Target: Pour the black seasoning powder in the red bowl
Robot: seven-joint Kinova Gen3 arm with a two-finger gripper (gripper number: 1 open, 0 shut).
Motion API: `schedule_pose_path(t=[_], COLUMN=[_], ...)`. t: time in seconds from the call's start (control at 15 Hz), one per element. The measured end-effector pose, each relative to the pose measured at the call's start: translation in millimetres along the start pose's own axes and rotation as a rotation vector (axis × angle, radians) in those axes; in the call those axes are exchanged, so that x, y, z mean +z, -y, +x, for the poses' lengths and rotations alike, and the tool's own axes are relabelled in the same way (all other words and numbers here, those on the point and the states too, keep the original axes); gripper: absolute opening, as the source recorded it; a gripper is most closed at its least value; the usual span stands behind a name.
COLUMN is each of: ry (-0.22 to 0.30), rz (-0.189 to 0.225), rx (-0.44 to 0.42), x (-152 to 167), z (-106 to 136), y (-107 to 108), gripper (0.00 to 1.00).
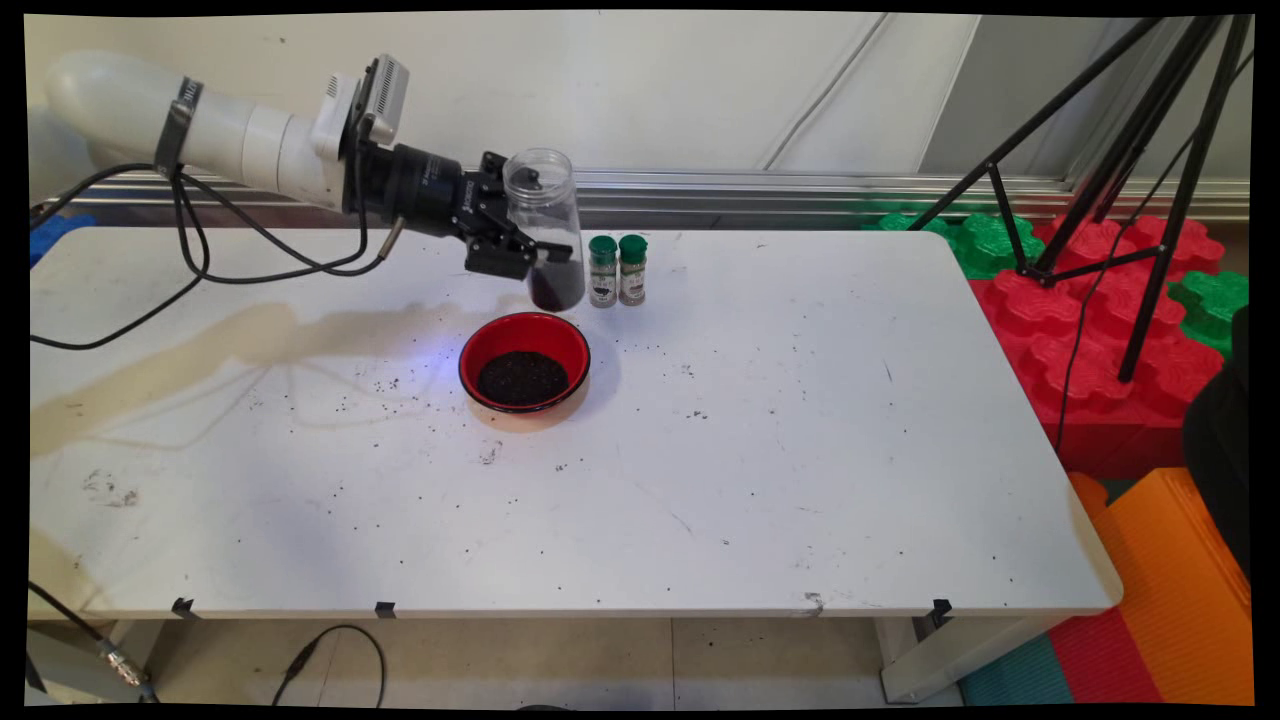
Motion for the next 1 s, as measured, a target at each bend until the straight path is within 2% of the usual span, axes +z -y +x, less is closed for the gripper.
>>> schedule_pose_path(t=[0.4,1.0], ry=[0.049,0.095], rz=[0.075,0.135], rx=[0.041,0.078], x=[-14.0,-26.5], z=[-13.8,-28.2], y=[23.8,39.2], gripper=[0.0,0.0])
